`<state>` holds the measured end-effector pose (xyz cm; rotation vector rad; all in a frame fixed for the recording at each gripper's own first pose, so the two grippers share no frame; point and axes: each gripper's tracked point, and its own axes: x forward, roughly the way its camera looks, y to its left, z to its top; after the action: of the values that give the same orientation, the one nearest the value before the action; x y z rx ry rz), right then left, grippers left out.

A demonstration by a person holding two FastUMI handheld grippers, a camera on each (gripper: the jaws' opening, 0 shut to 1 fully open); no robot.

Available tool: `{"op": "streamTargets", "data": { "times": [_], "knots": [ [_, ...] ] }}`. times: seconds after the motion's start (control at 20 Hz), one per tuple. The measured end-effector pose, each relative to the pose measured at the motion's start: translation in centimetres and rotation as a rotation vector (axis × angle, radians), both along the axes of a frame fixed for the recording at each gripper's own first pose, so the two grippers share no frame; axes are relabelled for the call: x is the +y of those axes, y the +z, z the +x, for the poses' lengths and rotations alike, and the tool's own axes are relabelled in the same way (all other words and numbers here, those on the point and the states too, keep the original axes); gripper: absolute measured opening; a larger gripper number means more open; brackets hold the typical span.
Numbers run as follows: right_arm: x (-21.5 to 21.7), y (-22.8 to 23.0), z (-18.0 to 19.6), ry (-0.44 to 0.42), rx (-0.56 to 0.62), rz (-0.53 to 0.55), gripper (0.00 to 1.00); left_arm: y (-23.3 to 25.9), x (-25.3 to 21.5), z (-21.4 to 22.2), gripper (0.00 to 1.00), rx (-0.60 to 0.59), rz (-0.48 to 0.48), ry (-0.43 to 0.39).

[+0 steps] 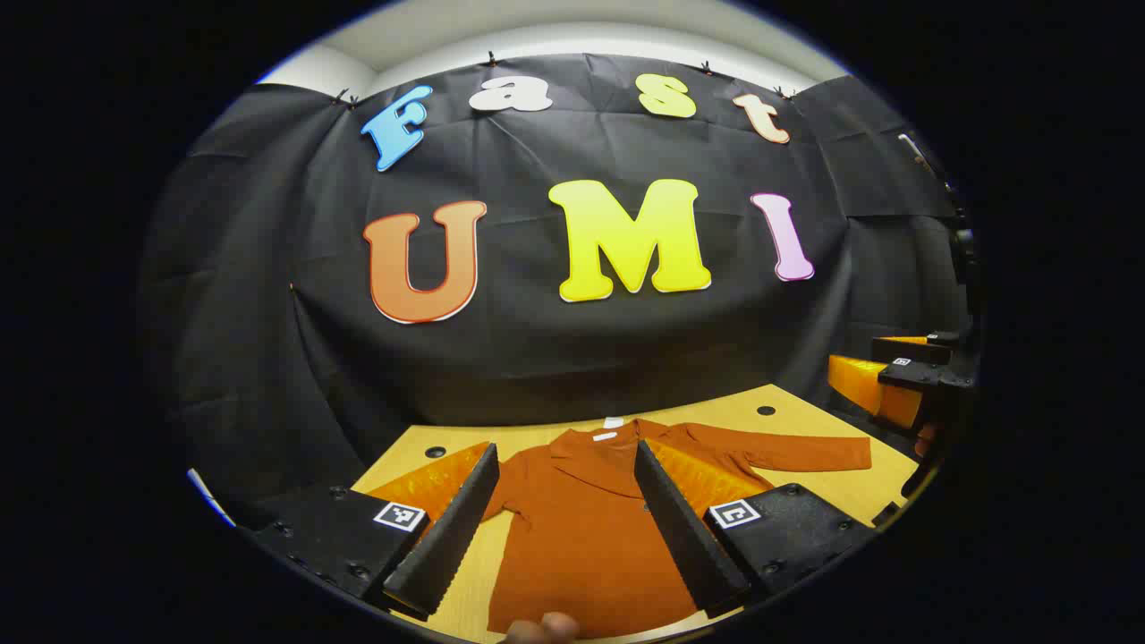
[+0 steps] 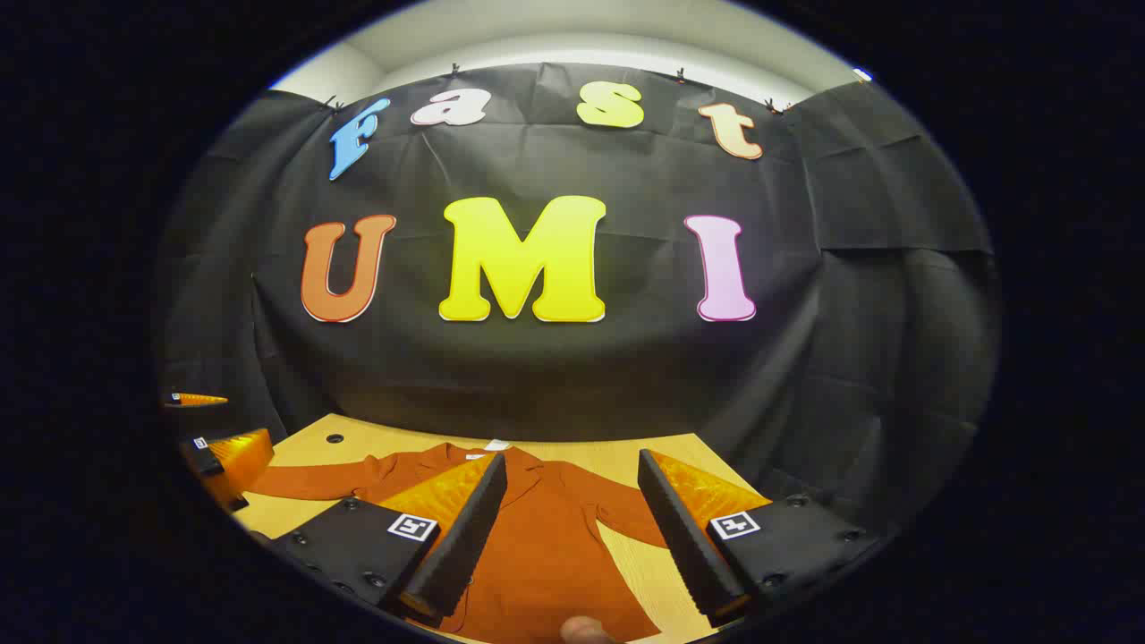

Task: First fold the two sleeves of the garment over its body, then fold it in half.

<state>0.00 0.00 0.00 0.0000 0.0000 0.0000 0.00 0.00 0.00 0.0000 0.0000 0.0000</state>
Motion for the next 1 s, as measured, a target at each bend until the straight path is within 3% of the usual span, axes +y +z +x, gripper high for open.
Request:
{"op": "streamTargets", "data": {
  "times": [0.4,1.0],
  "knots": [
    [1.3,0.0,0.2,0.045,0.007,-0.018,0.95,0.7,-0.3,0.9,0.99,-0.026,-0.016,0.005],
    [-0.4,0.5,1.3,0.091,-0.001,-0.040,0.95,1.0,-1.5,1.9,0.99,-0.028,-0.029,0.052]
  ]
}}
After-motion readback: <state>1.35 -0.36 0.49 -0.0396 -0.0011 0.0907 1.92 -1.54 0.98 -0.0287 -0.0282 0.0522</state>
